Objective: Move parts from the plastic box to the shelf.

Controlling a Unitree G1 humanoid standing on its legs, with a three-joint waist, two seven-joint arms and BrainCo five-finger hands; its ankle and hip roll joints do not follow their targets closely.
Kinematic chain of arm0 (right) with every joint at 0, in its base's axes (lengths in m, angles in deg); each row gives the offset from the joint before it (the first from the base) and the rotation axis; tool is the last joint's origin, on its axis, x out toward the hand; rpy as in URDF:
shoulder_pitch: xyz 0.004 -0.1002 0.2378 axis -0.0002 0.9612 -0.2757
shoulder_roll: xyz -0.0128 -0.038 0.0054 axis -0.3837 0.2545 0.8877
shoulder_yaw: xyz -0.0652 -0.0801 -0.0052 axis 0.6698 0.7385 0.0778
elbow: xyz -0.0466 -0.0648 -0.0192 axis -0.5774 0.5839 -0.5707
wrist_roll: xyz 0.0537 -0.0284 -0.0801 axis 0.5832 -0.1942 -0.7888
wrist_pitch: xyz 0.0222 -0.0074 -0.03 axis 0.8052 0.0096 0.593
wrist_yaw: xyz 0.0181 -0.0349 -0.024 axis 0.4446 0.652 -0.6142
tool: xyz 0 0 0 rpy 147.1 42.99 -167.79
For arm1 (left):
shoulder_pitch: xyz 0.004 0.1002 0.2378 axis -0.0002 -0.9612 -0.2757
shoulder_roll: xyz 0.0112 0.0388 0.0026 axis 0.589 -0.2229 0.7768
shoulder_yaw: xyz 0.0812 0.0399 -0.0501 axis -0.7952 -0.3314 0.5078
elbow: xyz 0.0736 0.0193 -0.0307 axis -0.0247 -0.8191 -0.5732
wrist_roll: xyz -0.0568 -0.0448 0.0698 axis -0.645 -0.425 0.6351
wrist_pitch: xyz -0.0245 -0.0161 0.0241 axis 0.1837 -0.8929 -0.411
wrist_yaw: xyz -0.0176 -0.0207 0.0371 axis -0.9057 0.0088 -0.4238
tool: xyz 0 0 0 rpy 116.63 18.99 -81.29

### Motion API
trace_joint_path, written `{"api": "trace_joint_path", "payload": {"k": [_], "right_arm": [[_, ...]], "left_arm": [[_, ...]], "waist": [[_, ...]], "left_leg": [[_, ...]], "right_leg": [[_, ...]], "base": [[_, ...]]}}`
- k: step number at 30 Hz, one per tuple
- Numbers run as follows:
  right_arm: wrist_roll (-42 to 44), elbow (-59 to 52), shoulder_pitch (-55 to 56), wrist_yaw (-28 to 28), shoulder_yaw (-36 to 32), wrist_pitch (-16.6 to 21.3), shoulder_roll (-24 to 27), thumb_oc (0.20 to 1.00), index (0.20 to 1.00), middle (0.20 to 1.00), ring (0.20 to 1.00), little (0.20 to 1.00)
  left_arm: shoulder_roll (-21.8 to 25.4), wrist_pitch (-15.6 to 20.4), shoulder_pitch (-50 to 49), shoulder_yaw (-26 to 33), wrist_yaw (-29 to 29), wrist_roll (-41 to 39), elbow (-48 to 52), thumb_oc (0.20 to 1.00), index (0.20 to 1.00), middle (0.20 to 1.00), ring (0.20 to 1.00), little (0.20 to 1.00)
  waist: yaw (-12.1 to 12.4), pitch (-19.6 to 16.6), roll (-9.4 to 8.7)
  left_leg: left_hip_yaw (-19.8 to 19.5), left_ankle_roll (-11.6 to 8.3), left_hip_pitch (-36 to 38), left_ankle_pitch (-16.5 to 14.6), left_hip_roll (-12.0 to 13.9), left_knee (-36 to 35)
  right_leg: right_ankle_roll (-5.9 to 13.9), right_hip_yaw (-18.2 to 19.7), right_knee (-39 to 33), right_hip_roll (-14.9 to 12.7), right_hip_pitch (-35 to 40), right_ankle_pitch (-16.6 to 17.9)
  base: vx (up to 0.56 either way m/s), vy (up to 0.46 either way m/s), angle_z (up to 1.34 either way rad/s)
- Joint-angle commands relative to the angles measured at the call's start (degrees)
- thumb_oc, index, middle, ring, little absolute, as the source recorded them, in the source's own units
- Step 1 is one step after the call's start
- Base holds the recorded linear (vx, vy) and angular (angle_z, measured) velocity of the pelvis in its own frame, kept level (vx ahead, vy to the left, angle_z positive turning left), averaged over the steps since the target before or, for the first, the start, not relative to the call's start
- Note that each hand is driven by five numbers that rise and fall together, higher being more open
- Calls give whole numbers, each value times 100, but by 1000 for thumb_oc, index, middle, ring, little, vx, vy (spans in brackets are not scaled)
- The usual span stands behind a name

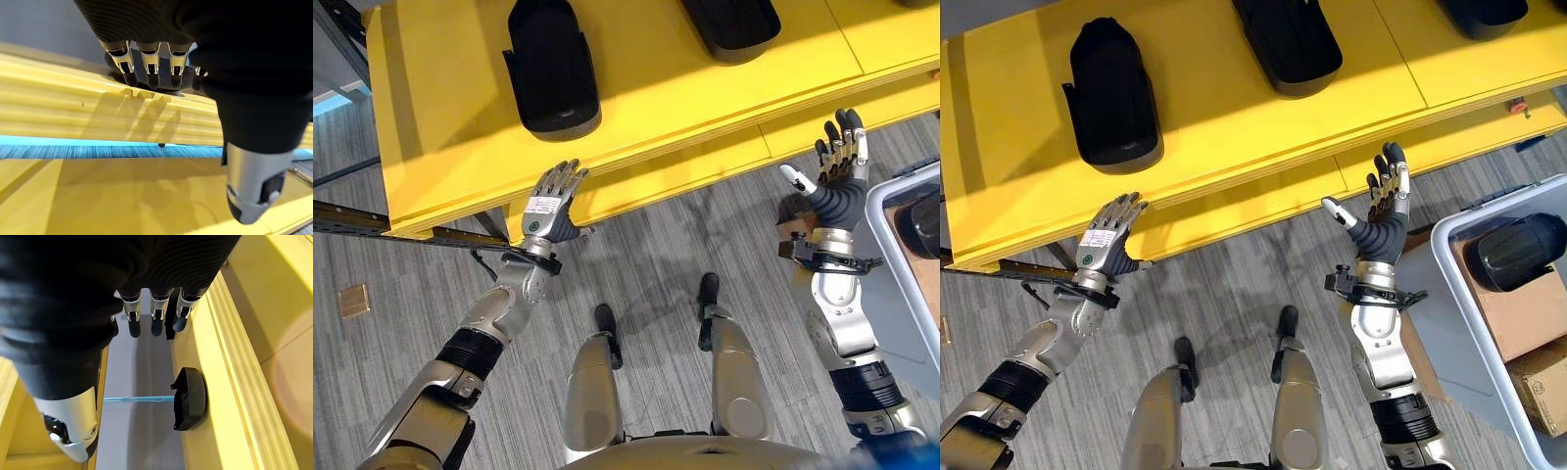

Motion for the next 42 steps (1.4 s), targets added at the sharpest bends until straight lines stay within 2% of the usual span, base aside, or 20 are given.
{"api": "trace_joint_path", "payload": {"k": [1,20,21,23,24,25,26,28,30,31,34,35,42], "right_arm": [[88,-535,40,45,-91,206,-131,1000,1000,1000,1000,1000],[188,-642,161,108,-89,197,-75,1000,1000,1000,1000,1000],[192,-633,174,114,-89,198,-67,1000,1000,1000,1000,1000],[196,-637,176,124,-72,193,-70,1000,1000,1000,1000,1000],[197,-641,175,124,-73,195,-70,1000,1000,1000,1000,1000],[199,-646,183,133,-67,191,-67,1000,1000,1000,1000,1000],[200,-663,203,147,-60,173,-56,1000,1000,1000,1000,1000],[207,-670,213,156,-59,164,-48,1000,1000,1000,1000,1000],[210,-660,230,163,-66,159,-45,1000,1000,1000,1000,1000],[207,-654,235,161,-77,152,-38,1000,1000,1000,1000,1000],[205,-652,234,171,-87,136,-33,1000,1000,1000,1000,1000],[212,-649,236,178,-94,133,-33,1000,1000,1000,1000,1000],[212,-652,264,221,-106,89,-14,1000,1000,1000,1000,1000]], "left_arm": [[23,-22,173,79,80,-229,-45,1000,1000,1000,1000,1000],[52,-292,494,231,203,-403,-668,1000,1000,1000,1000,1000],[62,-300,503,230,204,-401,-682,1000,1000,1000,1000,1000],[65,-312,532,232,205,-430,-742,1000,1000,1000,1000,1000],[65,-311,536,231,209,-430,-743,1000,1000,1000,1000,1000],[59,-313,555,241,204,-450,-745,1000,1000,1000,1000,1000],[49,-326,628,239,208,-494,-768,1000,1000,1000,1000,1000],[58,-331,675,266,219,-521,-731,1000,1000,1000,1000,1000],[82,-329,730,290,248,-527,-707,1000,1000,1000,1000,1000],[107,-336,762,300,253,-518,-658,1000,1000,1000,1000,1000],[171,-335,798,338,255,-489,-605,1000,1000,1000,1000,1000],[196,-338,808,353,250,-484,-560,1000,1000,1000,1000,1000],[364,-376,826,517,259,-432,-424,1000,1000,1000,1000,1000]], "waist": [[-62,-156,-2],[-143,-125,-54],[-149,-151,-56],[-154,-147,-59],[-150,-118,-61],[-156,-150,-60],[-165,-122,-73],[-174,-146,-70],[-181,-125,-69],[-186,-161,-66],[-188,-172,-62],[-186,-155,-63],[-184,-188,-60]], "left_leg": [[-413,-132,-409,1011,100,-558],[-370,-150,-554,996,163,-444],[-392,-192,-496,865,165,-428],[-393,-193,-501,858,166,-413],[-367,-153,-558,979,166,-414],[-387,-194,-508,856,164,-414],[-355,-149,-572,962,162,-395],[-376,-192,-534,837,169,-369],[-328,-153,-584,949,173,-362],[-355,-189,-528,819,170,-354],[-350,-182,-528,803,164,-342],[-326,-138,-588,928,161,-343],[-316,-134,-588,910,167,-323]], "right_leg": [[249,24,991,-219,286,-930],[236,106,1046,-178,120,-909],[278,131,1073,-175,170,-1028],[279,144,1085,-172,159,-1025],[240,118,1071,-180,109,-916],[278,142,1080,-169,160,-1025],[243,129,1057,-175,105,-905],[282,158,1089,-168,133,-1006],[247,145,1075,-181,72,-889],[288,177,1092,-174,118,-995],[285,202,1101,-172,108,-998],[245,177,1076,-181,60,-886],[243,201,1089,-181,56,-889]], "base": [[0,-2,-3],[8,3,-1],[95,1,-1],[9,8,-4],[0,0,0],[-64,21,-3],[98,11,-4],[16,17,-9],[-23,23,7],[93,10,4],[14,15,-11],[-64,21,23],[6,8,-12]]}}
